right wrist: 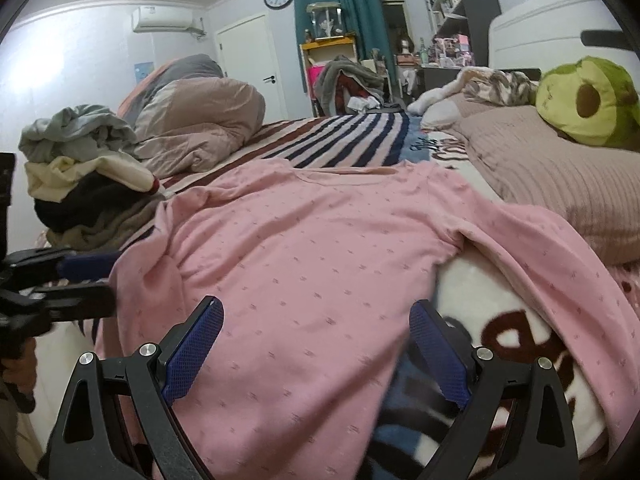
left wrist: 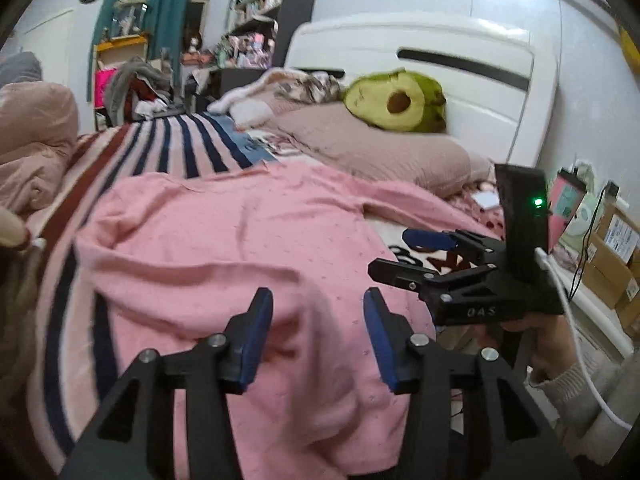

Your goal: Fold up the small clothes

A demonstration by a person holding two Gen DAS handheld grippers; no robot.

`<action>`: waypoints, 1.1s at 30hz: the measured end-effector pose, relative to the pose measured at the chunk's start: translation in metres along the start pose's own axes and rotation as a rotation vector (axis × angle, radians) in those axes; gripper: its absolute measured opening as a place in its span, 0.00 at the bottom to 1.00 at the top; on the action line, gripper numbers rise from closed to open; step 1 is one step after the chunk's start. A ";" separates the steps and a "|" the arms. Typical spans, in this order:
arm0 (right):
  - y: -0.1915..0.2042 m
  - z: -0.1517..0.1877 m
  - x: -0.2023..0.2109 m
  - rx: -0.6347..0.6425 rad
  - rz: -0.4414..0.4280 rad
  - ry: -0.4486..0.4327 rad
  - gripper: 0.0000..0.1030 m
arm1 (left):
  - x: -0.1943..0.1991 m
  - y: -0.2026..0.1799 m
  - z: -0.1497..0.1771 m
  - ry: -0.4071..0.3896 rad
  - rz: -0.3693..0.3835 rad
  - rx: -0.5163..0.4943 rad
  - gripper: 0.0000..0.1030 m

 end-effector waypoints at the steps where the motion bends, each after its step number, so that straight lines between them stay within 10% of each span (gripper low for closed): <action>1: 0.002 -0.003 -0.001 0.004 -0.008 0.000 0.90 | 0.007 0.008 0.000 -0.010 -0.020 0.012 0.44; 8: 0.048 -0.033 -0.025 0.073 -0.137 0.019 0.90 | 0.042 0.074 0.017 -0.052 -0.217 0.077 0.50; 17: 0.091 -0.060 -0.109 0.171 -0.325 0.248 0.90 | 0.047 0.120 0.043 -0.047 -0.232 0.163 0.50; 25: 0.091 -0.056 -0.157 0.213 -0.401 0.464 0.04 | 0.038 0.129 0.044 -0.038 -0.247 0.177 0.50; 33: 0.052 -0.065 -0.122 0.101 -0.337 0.366 0.01 | 0.034 0.121 0.037 -0.039 -0.231 0.184 0.50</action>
Point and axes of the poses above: each gripper's, at about its wrist camera, not at the fingertips, and x roughly against the way its jaws point, y to its left, z to its underside, the point moved 2 cm from there along -x, roughly the way its jaws point, and after that the axes turned 13 degrees about -z, right-handed, at the moved point
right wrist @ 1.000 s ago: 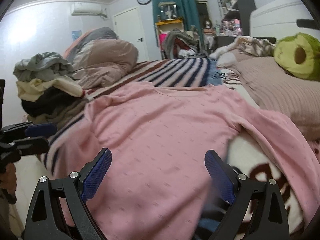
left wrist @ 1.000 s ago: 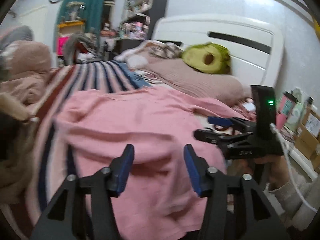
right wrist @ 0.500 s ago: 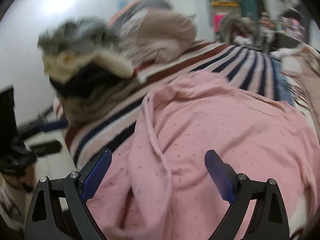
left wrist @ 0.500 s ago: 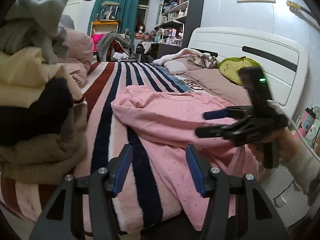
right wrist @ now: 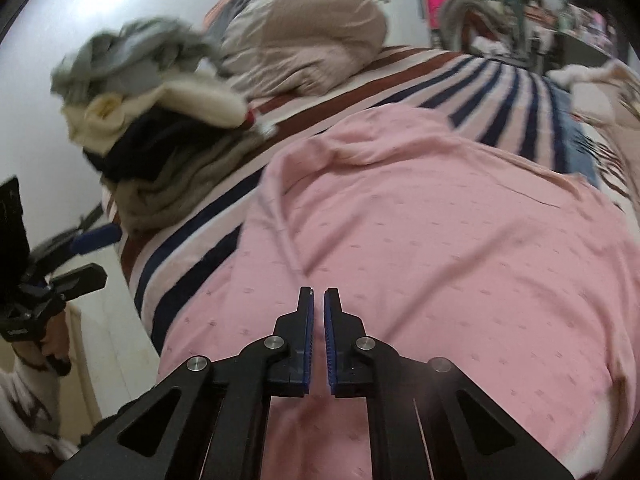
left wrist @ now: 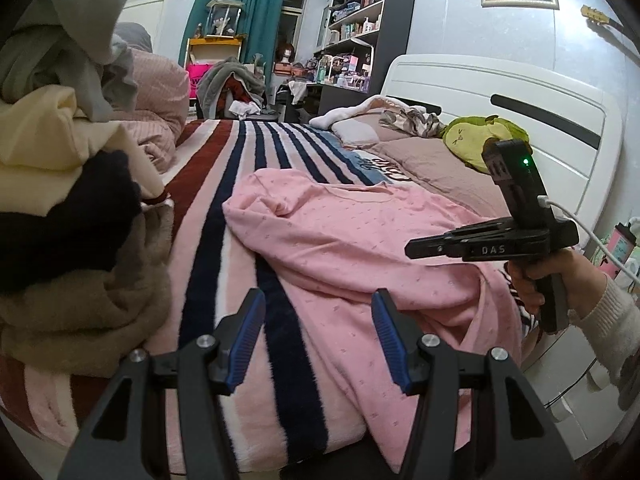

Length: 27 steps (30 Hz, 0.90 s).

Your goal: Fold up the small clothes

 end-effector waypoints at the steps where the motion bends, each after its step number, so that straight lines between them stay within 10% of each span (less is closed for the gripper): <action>1: -0.004 0.000 0.005 -0.013 -0.007 -0.012 0.04 | -0.001 -0.001 -0.001 0.000 0.003 0.000 0.50; 3: -0.008 -0.003 0.010 -0.035 -0.040 -0.023 0.07 | -0.002 -0.004 -0.004 -0.004 -0.007 -0.004 0.51; 6: -0.004 -0.013 0.007 -0.027 -0.114 -0.002 0.62 | -0.002 -0.004 -0.006 -0.007 -0.012 -0.005 0.59; 10: 0.006 -0.024 -0.013 0.028 -0.134 0.062 0.64 | -0.008 0.001 -0.007 0.002 -0.035 -0.008 0.62; 14: 0.008 -0.035 -0.046 0.059 -0.187 0.149 0.61 | -0.019 0.013 -0.005 0.019 -0.051 0.010 0.64; 19: 0.007 -0.040 -0.080 0.069 -0.271 0.261 0.08 | -0.029 0.022 -0.002 0.031 -0.062 0.028 0.66; 27: 0.010 -0.033 -0.062 0.051 -0.235 0.212 0.03 | -0.029 0.024 -0.002 0.027 -0.058 0.039 0.66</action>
Point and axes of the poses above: each gripper's, at about its wrist camera, not at the fingertips, and x roughly against the way its jaws point, y to its left, z to its underside, the point moved 2 cm from there along -x, roughly the way its jaws point, and after that the axes turned 13 degrees about -z, right-handed, at the moved point
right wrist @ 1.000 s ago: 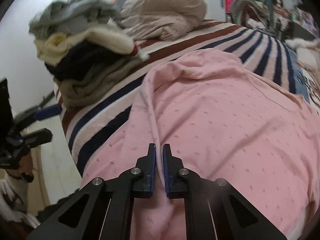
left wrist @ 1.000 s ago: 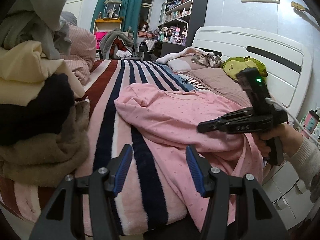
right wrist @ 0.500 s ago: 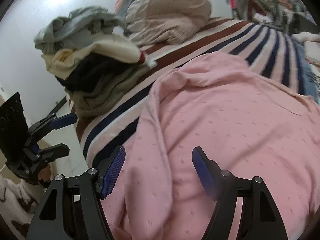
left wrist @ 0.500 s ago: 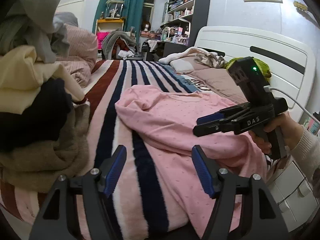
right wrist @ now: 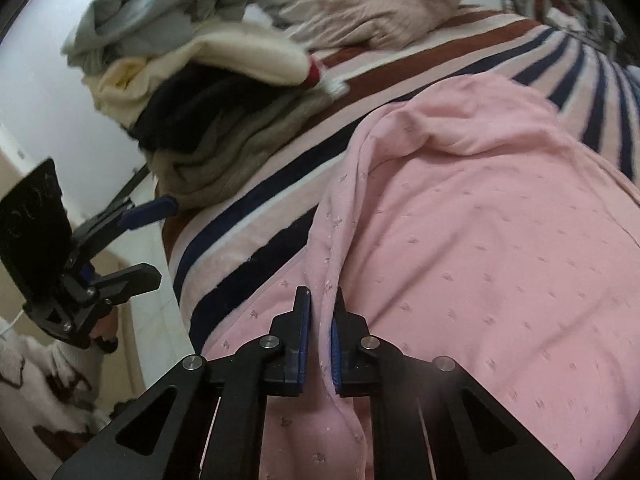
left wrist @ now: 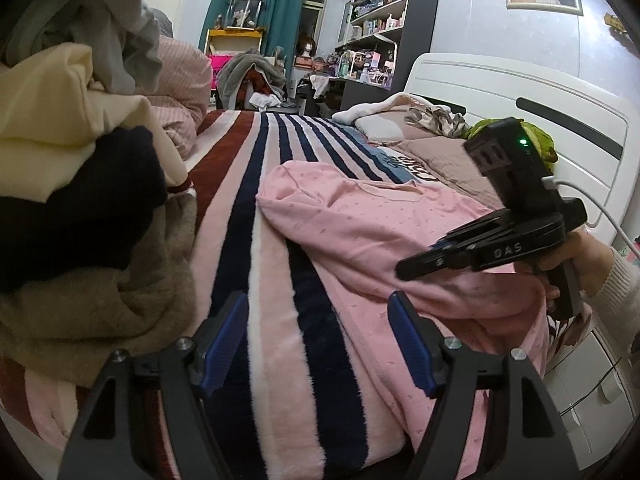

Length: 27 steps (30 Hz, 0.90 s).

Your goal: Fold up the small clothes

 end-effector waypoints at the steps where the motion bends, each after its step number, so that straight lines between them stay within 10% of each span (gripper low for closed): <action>1: 0.000 0.002 0.007 -0.005 0.015 -0.020 0.03 | 0.001 -0.001 -0.001 -0.003 0.002 -0.002 0.66; 10: -0.032 0.027 0.086 -0.154 0.083 -0.248 0.03 | 0.009 -0.016 -0.004 -0.013 0.009 -0.025 0.67; 20: -0.066 0.065 0.110 -0.239 0.239 -0.233 0.04 | -0.008 -0.034 -0.007 0.015 -0.004 -0.080 0.67; 24: -0.072 0.067 0.103 -0.219 0.266 -0.166 0.11 | -0.029 -0.041 -0.014 0.037 -0.038 -0.109 0.67; 27: -0.067 0.044 0.114 -0.157 0.280 -0.201 0.36 | -0.049 -0.040 -0.021 0.054 -0.060 -0.123 0.67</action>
Point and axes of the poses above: each gripper's, at about its wrist camera, not at the fingertips, and x roughly against the way its jaws point, y to its left, z to its underside, the point moved 2 cm from there along -x, roughly the way its jaws point, and after that the axes turned 13 degrees about -z, right-handed, at the moved point
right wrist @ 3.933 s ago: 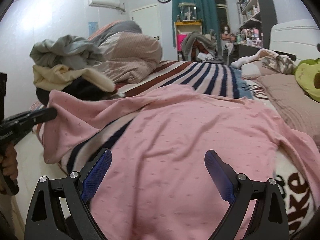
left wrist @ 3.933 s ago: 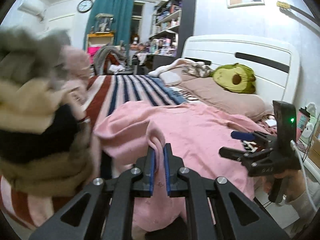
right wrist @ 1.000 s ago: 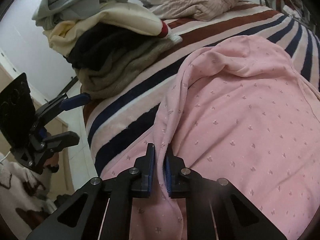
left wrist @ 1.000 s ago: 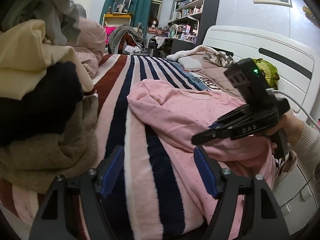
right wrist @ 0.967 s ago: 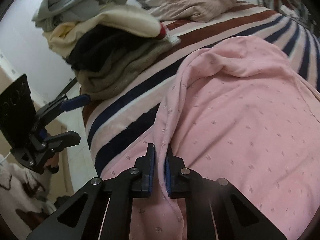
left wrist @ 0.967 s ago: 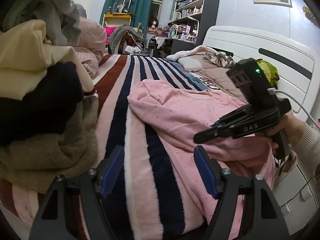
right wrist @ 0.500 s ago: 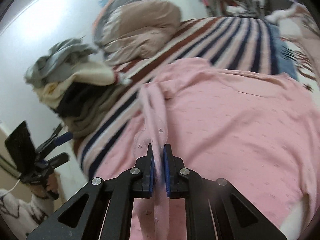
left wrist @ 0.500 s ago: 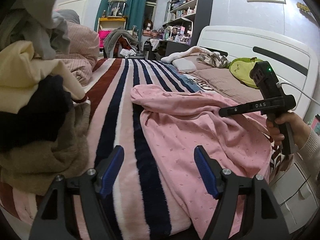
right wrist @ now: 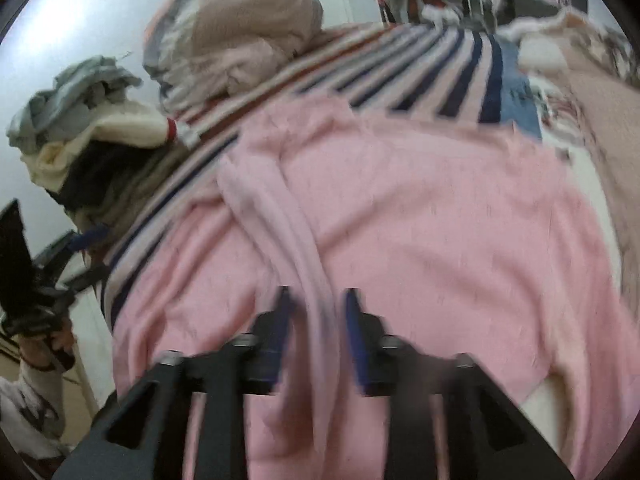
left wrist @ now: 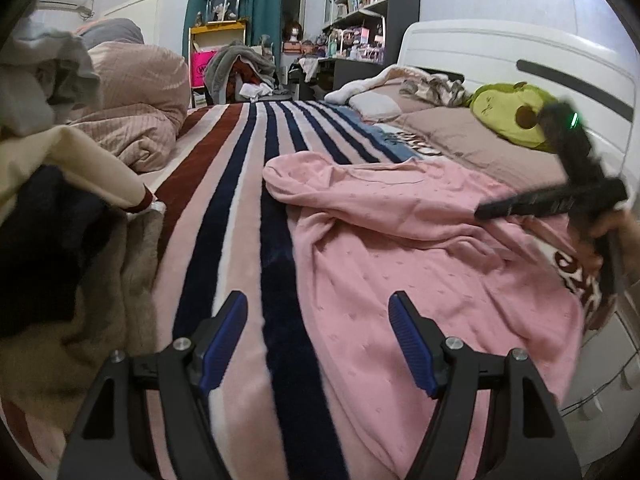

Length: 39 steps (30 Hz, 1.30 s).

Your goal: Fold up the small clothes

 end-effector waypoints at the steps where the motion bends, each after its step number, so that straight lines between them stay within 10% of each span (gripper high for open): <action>1: 0.002 -0.008 0.000 0.019 0.006 -0.008 0.37 | -0.006 0.002 0.000 0.005 -0.006 -0.005 0.67; 14: 0.066 -0.077 -0.128 0.362 0.012 0.232 0.28 | -0.097 -0.007 -0.029 0.099 0.036 -0.071 0.48; 16: 0.062 -0.077 -0.130 0.360 0.026 0.221 0.06 | -0.108 -0.009 -0.034 0.137 0.043 -0.074 0.39; 23: 0.043 -0.092 -0.095 0.305 0.079 0.071 0.01 | -0.130 -0.018 -0.051 0.179 0.034 -0.127 0.09; 39: -0.033 -0.083 -0.095 0.111 0.191 0.056 0.01 | -0.131 0.016 -0.042 0.198 -0.030 -0.095 0.07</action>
Point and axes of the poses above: each gripper's, at about its wrist camera, not at the fingertips, and x roughly against the way its jaws point, y to its left, z to its underside, the point moved 2 cm from there along -x, roughly the way its jaws point, and after that the axes turned 13 degrees about -z, right-handed, at the moved point
